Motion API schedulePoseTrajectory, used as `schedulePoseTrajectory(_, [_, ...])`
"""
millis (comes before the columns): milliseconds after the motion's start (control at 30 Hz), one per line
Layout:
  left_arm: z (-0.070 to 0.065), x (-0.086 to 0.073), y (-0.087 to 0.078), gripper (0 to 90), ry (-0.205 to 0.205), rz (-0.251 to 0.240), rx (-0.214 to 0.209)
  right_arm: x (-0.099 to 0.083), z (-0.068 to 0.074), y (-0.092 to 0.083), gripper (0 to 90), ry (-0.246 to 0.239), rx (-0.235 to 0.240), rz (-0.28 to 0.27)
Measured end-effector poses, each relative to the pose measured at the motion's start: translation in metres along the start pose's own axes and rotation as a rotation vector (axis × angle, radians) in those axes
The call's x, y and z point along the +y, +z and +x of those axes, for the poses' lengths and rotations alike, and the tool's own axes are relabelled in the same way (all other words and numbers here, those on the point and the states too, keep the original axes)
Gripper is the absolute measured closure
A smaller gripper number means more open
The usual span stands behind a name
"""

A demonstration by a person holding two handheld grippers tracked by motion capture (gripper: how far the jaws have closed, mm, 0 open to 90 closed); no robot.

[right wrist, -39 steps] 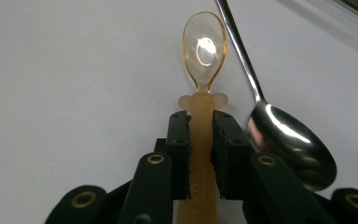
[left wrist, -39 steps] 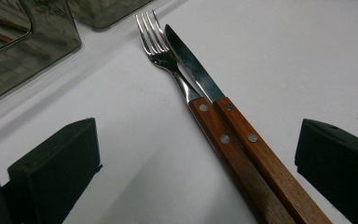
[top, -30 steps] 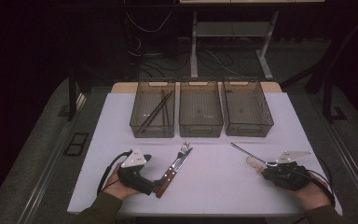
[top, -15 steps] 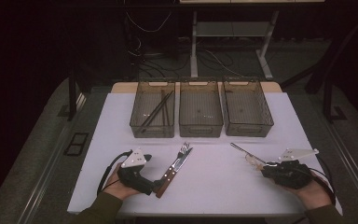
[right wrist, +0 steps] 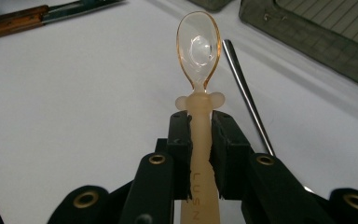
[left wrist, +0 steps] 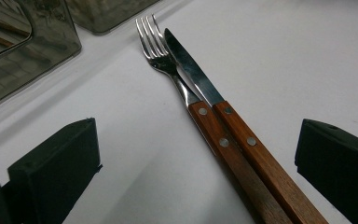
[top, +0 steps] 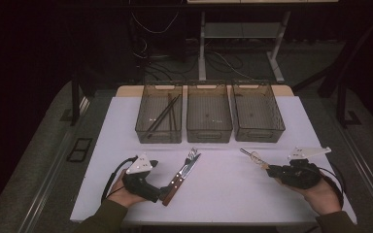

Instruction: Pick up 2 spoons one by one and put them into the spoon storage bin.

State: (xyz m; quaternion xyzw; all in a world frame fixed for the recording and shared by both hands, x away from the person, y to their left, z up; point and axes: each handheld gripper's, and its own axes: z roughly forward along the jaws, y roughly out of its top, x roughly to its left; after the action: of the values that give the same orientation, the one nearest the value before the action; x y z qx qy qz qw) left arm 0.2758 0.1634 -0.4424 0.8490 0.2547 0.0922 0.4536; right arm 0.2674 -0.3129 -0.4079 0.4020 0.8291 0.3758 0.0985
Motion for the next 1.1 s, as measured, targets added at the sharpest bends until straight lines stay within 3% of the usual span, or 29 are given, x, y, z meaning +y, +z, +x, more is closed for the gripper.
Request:
schedulePoseTrajectory(433, [0.000,0.000,0.000,0.0,-0.002,-0.002,0.002,0.025,-0.001,0.003,78.5,-0.015,0.017,-0.058])
schedulePoseTrajectory(1100, [0.000,0.000,0.001,0.0,-0.002,0.001,-0.002,0.057,-0.006,0.014,78.4,-0.003,0.034,-0.094])
